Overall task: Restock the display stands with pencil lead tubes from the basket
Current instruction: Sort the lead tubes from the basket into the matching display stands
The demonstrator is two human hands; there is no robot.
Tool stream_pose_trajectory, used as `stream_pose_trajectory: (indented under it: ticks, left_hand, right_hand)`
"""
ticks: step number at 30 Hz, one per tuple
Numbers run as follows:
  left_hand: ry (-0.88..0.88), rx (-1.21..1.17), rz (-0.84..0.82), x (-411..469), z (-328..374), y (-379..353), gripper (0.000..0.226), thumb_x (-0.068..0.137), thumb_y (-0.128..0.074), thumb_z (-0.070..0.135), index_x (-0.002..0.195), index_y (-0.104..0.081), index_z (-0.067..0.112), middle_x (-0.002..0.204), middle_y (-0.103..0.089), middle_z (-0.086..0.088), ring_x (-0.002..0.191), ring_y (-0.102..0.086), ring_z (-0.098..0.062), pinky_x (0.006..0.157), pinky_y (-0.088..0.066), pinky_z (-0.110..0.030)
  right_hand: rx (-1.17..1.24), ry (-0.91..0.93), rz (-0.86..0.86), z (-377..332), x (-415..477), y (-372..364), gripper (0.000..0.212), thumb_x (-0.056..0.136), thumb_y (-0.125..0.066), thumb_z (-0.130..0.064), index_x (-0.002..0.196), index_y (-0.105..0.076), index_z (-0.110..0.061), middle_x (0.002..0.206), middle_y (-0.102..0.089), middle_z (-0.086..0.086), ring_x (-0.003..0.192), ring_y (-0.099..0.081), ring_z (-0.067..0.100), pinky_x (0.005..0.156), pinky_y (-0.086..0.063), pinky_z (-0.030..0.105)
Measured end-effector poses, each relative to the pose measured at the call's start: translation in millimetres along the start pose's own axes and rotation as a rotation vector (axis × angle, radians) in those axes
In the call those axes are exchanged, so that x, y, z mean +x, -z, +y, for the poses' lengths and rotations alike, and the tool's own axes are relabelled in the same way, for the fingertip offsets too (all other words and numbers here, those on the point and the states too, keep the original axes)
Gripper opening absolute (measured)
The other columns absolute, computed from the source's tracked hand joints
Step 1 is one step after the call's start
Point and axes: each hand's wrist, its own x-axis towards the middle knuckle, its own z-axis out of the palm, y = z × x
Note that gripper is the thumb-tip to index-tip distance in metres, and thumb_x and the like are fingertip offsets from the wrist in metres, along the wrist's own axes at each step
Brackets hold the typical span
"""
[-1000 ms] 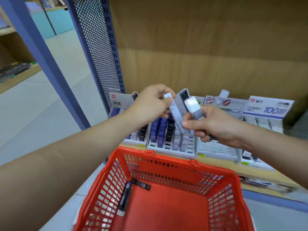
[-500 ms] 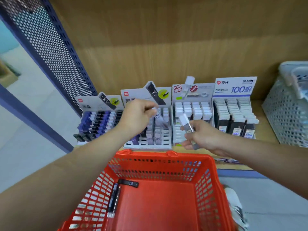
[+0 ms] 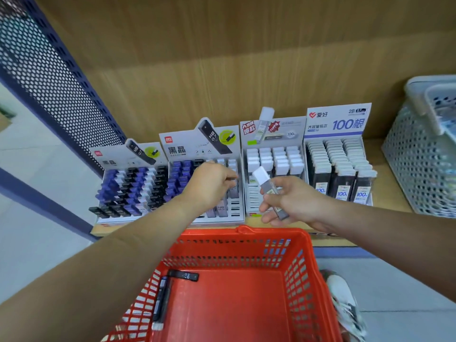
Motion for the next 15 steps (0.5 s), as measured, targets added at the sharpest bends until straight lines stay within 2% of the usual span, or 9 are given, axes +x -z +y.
stream_pose_trajectory:
  ticks: [3, 5, 8, 11, 13, 15]
  left_hand:
    - [-0.033, 0.139, -0.111, 7.4, -2.6, -5.4, 0.018, 0.095, -0.053, 0.013, 0.092, -0.068, 0.004, 0.083, -0.069, -0.014, 0.086, -0.053, -0.028, 0.068, -0.041, -0.032]
    - [-0.03, 0.204, -0.152, 10.0, -3.3, -7.9, 0.019, 0.094, -0.051, 0.008, 0.1, -0.069, 0.009, 0.089, -0.071, -0.009, 0.09, -0.05, -0.027, 0.07, -0.044, -0.032]
    - [0.004, 0.199, -0.087, 10.3, 0.5, -11.0, 0.023, 0.095, -0.051, 0.009, 0.105, -0.071, 0.014, 0.096, -0.072, -0.007, 0.097, -0.049, -0.027, 0.078, -0.046, -0.032]
    - [0.053, 0.162, 0.028, 6.6, 10.3, -9.9, 0.027, 0.093, -0.052, 0.008, 0.107, -0.072, 0.017, 0.099, -0.071, -0.003, 0.098, -0.048, -0.026, 0.078, -0.037, -0.026]
    - [0.136, -0.018, 0.178, 2.2, 23.1, -4.1, 0.023, 0.091, -0.055, 0.01, 0.104, -0.073, 0.016, 0.095, -0.069, 0.002, 0.093, -0.053, -0.021, 0.075, -0.034, -0.022]
    - [0.295, -0.569, 0.233, -2.5, 38.8, 7.1, 0.019, 0.095, -0.056, 0.017, 0.104, -0.073, 0.016, 0.092, -0.068, 0.005, 0.086, -0.059, -0.014, 0.075, -0.045, -0.02]
  right_hand:
    - [0.023, -0.008, -0.013, 2.1, -2.2, 0.0, 0.013, 0.103, -0.051, -0.016, 0.114, -0.056, -0.014, 0.101, -0.072, 0.012, 0.08, -0.074, 0.027, 0.064, -0.061, 0.033]
    - [0.046, -0.012, -0.022, 2.3, -2.9, 0.1, 0.013, 0.102, -0.051, -0.018, 0.114, -0.057, -0.013, 0.103, -0.073, 0.011, 0.08, -0.074, 0.027, 0.061, -0.061, 0.033]
    - [0.086, -0.007, -0.029, 1.5, -2.6, 0.0, 0.015, 0.102, -0.052, -0.018, 0.116, -0.055, -0.013, 0.098, -0.073, 0.011, 0.077, -0.074, 0.024, 0.059, -0.061, 0.033]
    - [0.108, 0.013, -0.028, 0.5, -1.5, 0.6, 0.017, 0.101, -0.054, -0.018, 0.118, -0.055, -0.013, 0.092, -0.073, 0.009, 0.077, -0.072, 0.02, 0.063, -0.061, 0.033]
    - [0.107, 0.03, -0.035, -0.3, -1.3, 0.8, 0.013, 0.1, -0.056, -0.017, 0.112, -0.059, -0.013, 0.09, -0.072, 0.009, 0.078, -0.07, 0.018, 0.071, -0.062, 0.034]
    - [0.111, 0.035, -0.059, -0.7, -1.3, 0.7, 0.006, 0.099, -0.058, -0.016, 0.104, -0.061, -0.015, 0.089, -0.072, 0.008, 0.079, -0.069, 0.016, 0.075, -0.062, 0.034]
